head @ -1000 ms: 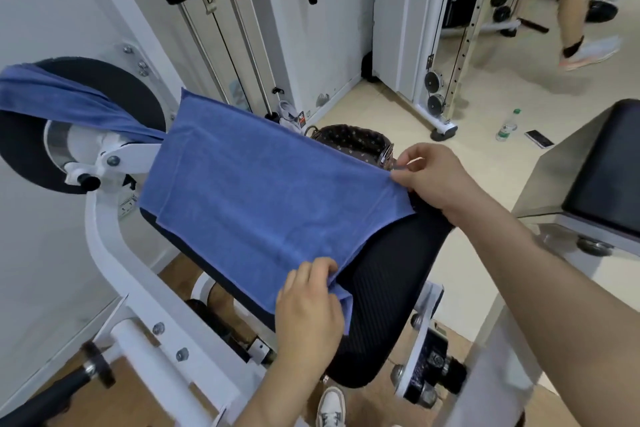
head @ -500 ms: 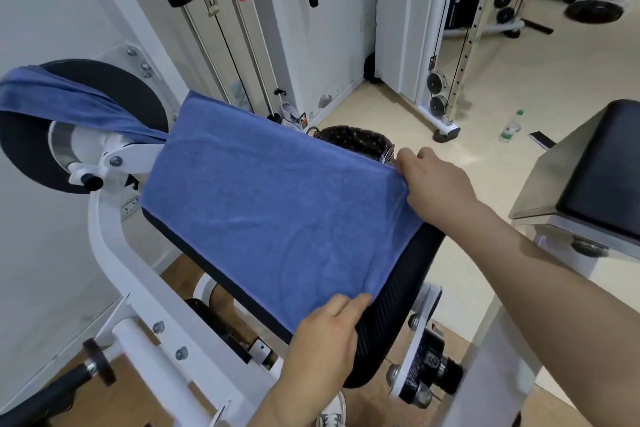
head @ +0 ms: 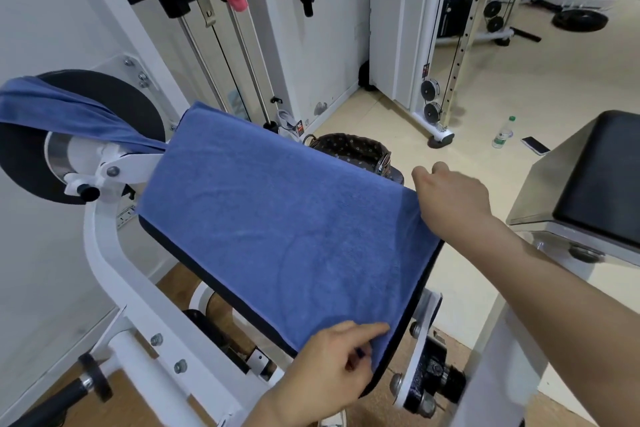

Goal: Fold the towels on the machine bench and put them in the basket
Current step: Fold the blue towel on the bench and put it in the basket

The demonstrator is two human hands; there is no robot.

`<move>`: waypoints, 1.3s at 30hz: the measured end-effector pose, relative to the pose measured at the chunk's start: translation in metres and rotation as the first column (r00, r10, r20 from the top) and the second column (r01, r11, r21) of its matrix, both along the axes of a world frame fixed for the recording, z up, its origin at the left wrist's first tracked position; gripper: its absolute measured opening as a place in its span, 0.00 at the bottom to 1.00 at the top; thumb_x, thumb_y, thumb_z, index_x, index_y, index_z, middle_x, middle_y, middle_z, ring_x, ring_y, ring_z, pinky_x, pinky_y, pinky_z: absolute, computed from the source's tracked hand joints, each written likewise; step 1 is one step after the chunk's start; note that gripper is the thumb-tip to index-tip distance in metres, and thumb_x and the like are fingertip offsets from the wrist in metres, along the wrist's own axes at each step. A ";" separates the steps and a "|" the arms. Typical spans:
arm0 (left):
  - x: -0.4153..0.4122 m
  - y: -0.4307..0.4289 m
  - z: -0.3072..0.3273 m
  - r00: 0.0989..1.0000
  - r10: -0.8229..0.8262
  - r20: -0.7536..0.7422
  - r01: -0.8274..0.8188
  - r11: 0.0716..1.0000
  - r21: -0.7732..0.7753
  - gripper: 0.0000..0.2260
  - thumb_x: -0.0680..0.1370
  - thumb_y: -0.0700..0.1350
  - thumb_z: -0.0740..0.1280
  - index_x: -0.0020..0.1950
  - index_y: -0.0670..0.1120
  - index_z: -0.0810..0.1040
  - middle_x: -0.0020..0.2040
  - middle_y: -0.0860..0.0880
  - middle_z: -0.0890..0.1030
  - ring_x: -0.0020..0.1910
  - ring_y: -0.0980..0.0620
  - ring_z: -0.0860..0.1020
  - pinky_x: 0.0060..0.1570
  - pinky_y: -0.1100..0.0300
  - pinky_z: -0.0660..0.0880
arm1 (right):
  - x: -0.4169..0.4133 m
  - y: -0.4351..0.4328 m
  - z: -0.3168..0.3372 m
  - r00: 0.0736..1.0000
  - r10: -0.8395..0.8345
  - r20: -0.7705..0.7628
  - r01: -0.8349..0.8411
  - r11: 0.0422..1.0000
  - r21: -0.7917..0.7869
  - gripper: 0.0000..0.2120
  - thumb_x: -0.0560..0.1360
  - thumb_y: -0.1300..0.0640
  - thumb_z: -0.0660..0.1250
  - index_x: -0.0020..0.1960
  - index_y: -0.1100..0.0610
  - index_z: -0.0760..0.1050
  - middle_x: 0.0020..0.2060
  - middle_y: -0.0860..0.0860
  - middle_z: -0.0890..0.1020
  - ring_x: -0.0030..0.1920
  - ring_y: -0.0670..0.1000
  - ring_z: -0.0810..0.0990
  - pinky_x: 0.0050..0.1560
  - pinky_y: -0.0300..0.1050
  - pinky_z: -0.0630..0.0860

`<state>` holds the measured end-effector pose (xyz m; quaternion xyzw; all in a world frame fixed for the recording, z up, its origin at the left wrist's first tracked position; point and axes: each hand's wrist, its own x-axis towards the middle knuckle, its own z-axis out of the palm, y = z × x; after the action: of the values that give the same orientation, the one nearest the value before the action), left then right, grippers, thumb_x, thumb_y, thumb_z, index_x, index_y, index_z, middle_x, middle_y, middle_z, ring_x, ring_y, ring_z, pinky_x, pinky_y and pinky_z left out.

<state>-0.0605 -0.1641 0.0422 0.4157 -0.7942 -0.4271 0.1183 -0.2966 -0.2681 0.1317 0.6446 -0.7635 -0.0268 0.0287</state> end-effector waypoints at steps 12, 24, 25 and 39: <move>0.112 -0.127 0.010 0.760 0.619 -0.200 -0.607 0.785 0.121 0.14 0.80 0.38 0.62 0.49 0.58 0.80 0.38 0.59 0.82 0.35 0.60 0.78 0.42 0.65 0.75 | 0.118 -0.098 0.026 0.854 0.271 0.444 -0.218 0.961 -0.168 0.16 0.77 0.61 0.58 0.63 0.54 0.74 0.56 0.53 0.77 0.56 0.56 0.75 0.46 0.44 0.67; 0.276 -0.269 -0.020 0.269 0.944 -0.191 -0.946 0.296 0.130 0.14 0.80 0.44 0.60 0.66 0.51 0.74 0.38 0.49 0.79 0.39 0.44 0.80 0.45 0.44 0.78 | 0.263 -0.279 0.019 0.827 0.281 0.486 -0.283 0.956 -0.072 0.16 0.78 0.58 0.55 0.64 0.55 0.73 0.58 0.55 0.78 0.58 0.58 0.75 0.52 0.50 0.75; 0.282 -0.278 -0.024 0.259 0.950 -0.176 -0.953 0.281 0.116 0.14 0.80 0.45 0.60 0.65 0.50 0.74 0.39 0.48 0.81 0.39 0.45 0.81 0.44 0.45 0.78 | 0.270 -0.292 0.015 0.834 0.288 0.470 -0.284 0.955 -0.082 0.15 0.78 0.59 0.55 0.62 0.56 0.74 0.55 0.56 0.79 0.57 0.58 0.75 0.49 0.49 0.75; 0.312 -0.327 -0.060 0.187 0.982 -0.031 -0.981 0.185 -0.052 0.03 0.79 0.46 0.64 0.47 0.53 0.76 0.40 0.53 0.82 0.38 0.46 0.81 0.43 0.49 0.78 | 0.330 -0.397 -0.017 0.885 0.261 0.386 -0.250 0.965 -0.080 0.08 0.75 0.64 0.59 0.42 0.60 0.76 0.43 0.55 0.79 0.45 0.58 0.78 0.36 0.45 0.72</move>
<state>0.2512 -0.4911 -0.0183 0.8249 -0.3595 -0.2276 0.3721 0.0334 -0.6654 0.1145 0.7312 -0.6624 0.1177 -0.1131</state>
